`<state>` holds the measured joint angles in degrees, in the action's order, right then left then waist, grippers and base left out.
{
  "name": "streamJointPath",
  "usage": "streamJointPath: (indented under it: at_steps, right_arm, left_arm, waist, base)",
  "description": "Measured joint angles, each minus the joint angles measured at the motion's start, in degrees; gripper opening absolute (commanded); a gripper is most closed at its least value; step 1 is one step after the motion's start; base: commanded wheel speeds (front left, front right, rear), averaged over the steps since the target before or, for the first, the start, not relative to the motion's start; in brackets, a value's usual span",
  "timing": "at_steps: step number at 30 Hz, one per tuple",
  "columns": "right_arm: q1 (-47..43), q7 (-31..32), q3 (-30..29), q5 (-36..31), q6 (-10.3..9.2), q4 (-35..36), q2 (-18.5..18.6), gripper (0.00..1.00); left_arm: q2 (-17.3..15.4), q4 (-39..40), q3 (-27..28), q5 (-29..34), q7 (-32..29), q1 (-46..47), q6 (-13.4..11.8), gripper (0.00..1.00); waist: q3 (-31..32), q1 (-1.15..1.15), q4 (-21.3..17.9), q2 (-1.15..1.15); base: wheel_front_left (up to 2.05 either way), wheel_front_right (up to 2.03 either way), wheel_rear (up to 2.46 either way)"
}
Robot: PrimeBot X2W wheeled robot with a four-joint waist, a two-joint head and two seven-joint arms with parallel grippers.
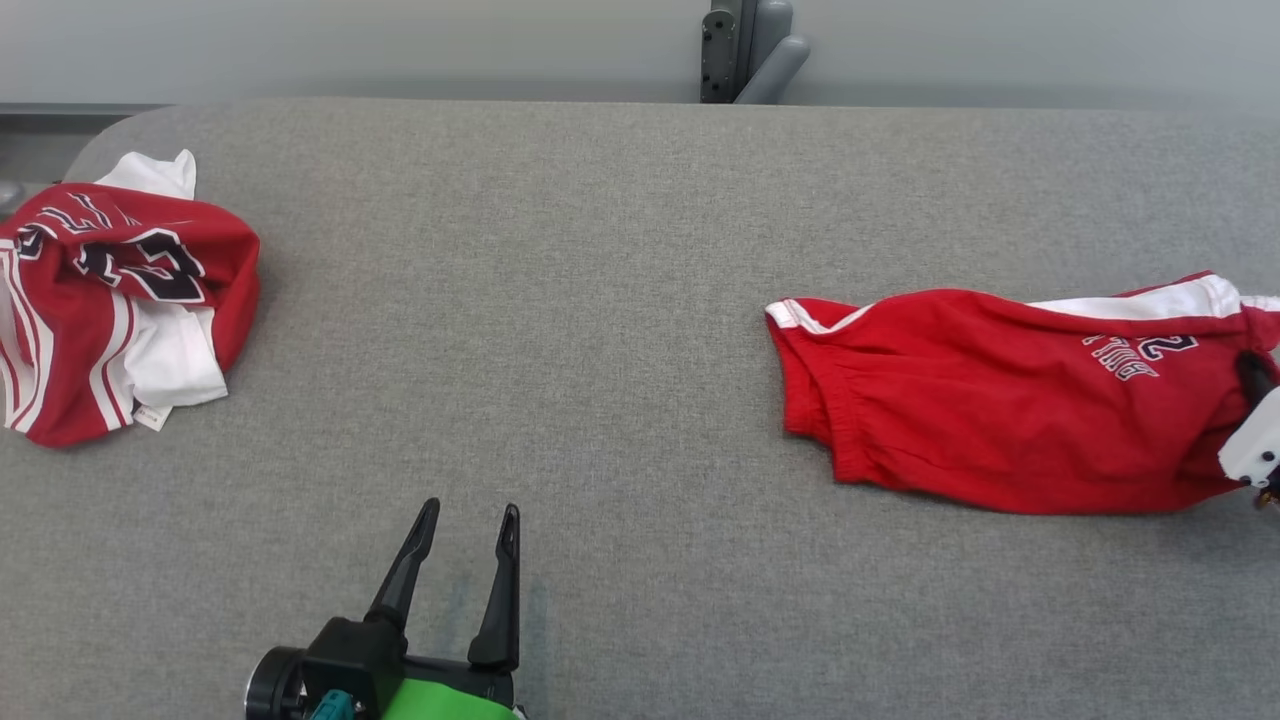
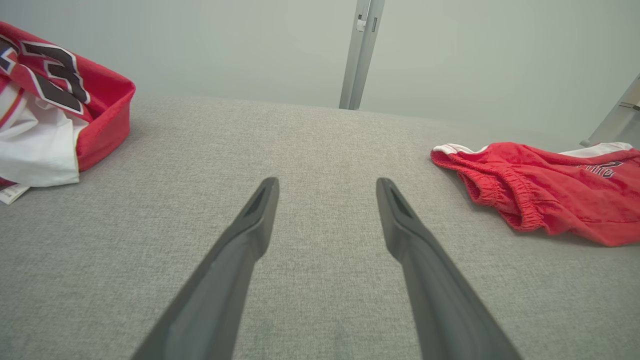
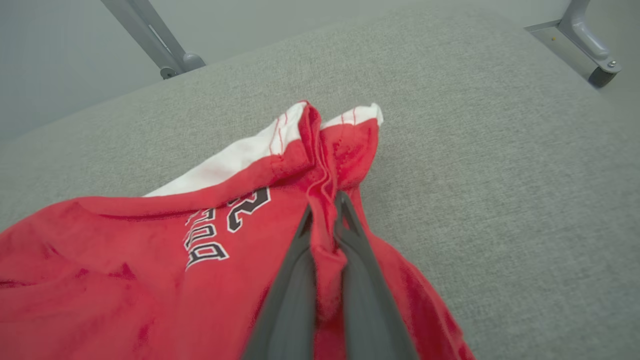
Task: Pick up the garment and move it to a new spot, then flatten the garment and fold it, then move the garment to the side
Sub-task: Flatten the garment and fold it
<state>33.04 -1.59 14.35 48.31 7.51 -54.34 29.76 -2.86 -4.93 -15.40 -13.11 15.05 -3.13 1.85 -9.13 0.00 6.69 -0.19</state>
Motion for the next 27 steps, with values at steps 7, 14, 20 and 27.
streamJointPath:
  at_steps: [7, 14, 20, 27]
  right_arm:
    - [1.6, 0.34, 1.49, -2.0, -0.02, 5.0, -1.68, 0.0]
    - [2.65, 2.7, 7.02, -5.83, -0.02, 10.92, -15.3, 0.0]
    - [4.69, 3.25, 8.9, -10.26, -0.01, 8.08, -23.01, 0.0]
    - [5.56, 1.49, 10.16, -13.85, -0.02, 5.34, -25.14, 1.0]
  left_arm:
    - [0.0, -0.11, -0.98, -1.07, 0.0, -1.09, -0.36, 1.0]
    - [0.02, -1.14, -2.86, -1.46, 0.0, -1.26, -0.79, 1.0]
    - [0.03, -2.67, -4.08, -1.46, 0.0, -0.57, -0.78, 1.0]
    - [0.02, -3.39, -2.96, -1.82, 0.0, -0.43, -1.3, 1.0]
  waist:
    - [1.91, 0.0, -0.85, 0.0]
    - [1.93, 0.0, -1.51, 0.0]
    - [1.36, 0.0, -0.4, 0.0]
    - [1.18, 0.0, 1.08, 0.0]
  base:
    - [0.0, 0.0, 0.0]
    - [0.0, 0.0, 0.0]
    - [0.0, 0.0, 0.0]
    - [0.0, 0.0, 0.0]
